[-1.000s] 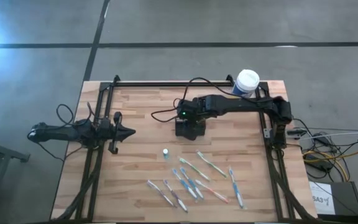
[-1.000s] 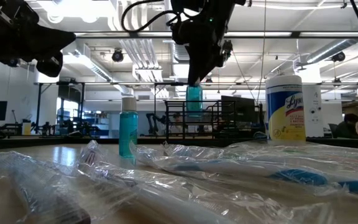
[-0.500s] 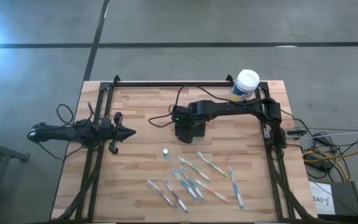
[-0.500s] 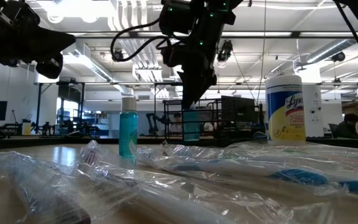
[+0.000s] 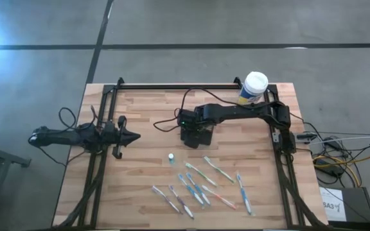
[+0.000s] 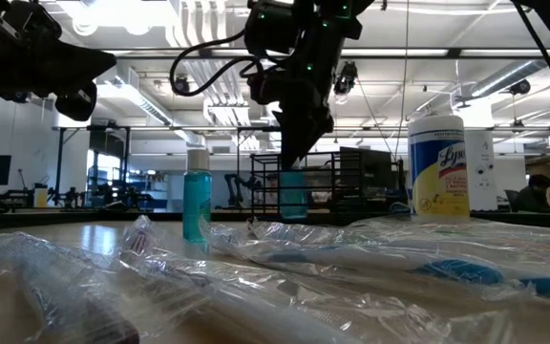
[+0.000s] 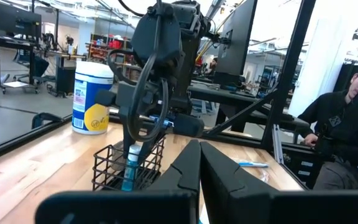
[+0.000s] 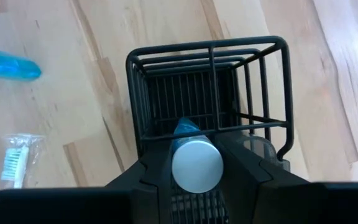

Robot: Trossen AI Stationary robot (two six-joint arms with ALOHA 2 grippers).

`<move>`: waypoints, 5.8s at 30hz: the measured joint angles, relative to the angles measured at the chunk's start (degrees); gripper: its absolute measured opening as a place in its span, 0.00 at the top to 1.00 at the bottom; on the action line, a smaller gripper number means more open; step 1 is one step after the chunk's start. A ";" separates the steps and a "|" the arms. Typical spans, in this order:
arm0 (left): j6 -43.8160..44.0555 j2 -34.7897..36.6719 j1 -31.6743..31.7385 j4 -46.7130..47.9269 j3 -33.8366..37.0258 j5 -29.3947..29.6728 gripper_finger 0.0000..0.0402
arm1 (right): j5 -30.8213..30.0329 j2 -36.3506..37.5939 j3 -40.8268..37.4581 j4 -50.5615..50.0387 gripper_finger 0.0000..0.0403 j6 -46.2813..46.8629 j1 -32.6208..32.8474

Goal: Pick & Place toothbrushing station
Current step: Put the right mouthwash bottle into the wire organizer, then adjust the wire organizer, then put the mouthwash bottle into the wire organizer

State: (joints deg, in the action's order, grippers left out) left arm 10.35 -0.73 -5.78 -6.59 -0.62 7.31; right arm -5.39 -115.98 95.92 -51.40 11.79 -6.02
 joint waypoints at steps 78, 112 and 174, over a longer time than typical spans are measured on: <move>6.17 -53.11 16.65 -5.83 -17.87 6.54 1.00 | -13.95 38.30 -62.58 71.44 0.97 0.37 21.55; 2.86 -90.64 17.02 -9.84 -39.01 -11.34 1.00 | -30.70 25.49 -64.90 67.76 0.97 16.79 20.72; -2.21 -57.66 10.42 7.08 -34.63 -9.41 0.98 | -22.68 41.99 -63.30 64.75 0.97 3.77 26.53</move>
State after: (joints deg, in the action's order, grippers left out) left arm 8.14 -58.39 4.64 0.49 -35.26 -2.10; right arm -28.07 -74.00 32.62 13.36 15.56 20.51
